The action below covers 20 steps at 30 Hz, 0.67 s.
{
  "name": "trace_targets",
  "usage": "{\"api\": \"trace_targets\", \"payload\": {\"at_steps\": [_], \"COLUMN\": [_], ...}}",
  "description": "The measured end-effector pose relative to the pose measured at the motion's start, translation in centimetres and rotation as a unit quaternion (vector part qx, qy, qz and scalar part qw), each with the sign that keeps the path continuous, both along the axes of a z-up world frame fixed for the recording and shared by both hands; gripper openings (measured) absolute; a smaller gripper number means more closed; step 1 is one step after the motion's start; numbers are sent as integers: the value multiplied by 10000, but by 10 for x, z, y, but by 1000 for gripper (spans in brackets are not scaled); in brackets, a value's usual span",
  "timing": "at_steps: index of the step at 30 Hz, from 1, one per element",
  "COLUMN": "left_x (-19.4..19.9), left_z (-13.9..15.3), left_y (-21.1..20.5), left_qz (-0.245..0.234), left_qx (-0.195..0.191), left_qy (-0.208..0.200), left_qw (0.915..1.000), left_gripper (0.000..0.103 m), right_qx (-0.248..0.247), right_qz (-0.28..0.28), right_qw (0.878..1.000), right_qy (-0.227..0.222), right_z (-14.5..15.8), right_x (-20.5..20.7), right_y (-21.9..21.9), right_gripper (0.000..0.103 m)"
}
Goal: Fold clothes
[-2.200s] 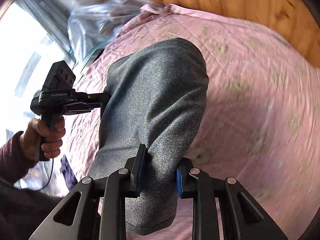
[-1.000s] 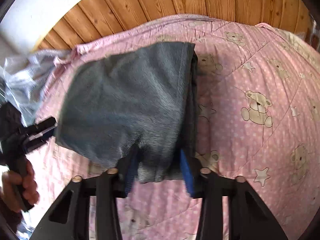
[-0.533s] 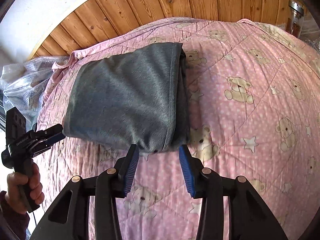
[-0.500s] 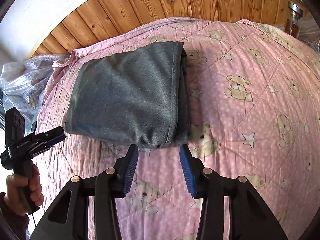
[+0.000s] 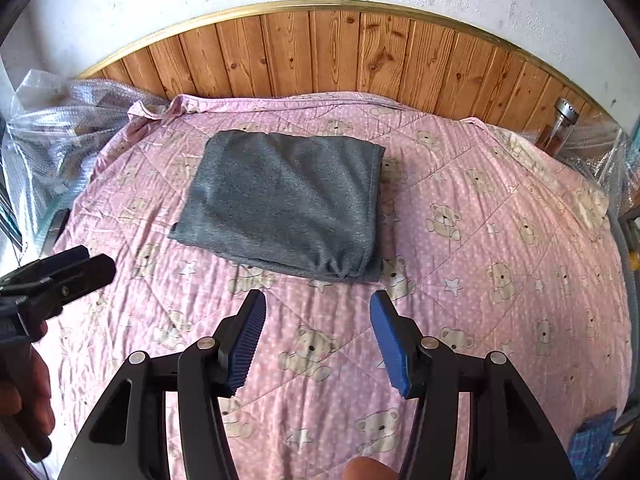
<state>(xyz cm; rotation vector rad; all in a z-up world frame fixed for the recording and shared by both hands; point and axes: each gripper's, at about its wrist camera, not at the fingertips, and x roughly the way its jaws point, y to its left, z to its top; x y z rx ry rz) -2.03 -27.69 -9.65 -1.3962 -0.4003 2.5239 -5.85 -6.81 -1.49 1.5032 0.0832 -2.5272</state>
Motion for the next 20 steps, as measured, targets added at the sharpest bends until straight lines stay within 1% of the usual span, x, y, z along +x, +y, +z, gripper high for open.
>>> {"api": "trace_targets", "payload": {"at_steps": [3,6,12,20], "left_x": [12,22,43,55], "left_z": [14,22,32,40], "left_y": [14,23,26,18], "left_qz": [-92,-134,-221,-172], "left_qx": [-268,-407,-478,-588], "left_qy": [54,28,68,170], "left_qw": [9996,9991,9986,9980], "left_gripper": [102,102,102,102], "right_qx": [-111,-184,-361,-481], "right_qz": [-19,-32,-46,-50], "right_qw": [9999,9998,9993,9988], "right_qy": [-16,5,-40,-12], "right_z": [6,10,16,20], "right_x": [11,21,35,43], "right_y": [-4,-8,-16,-23], "right_gripper": [55,54,54,55]}}
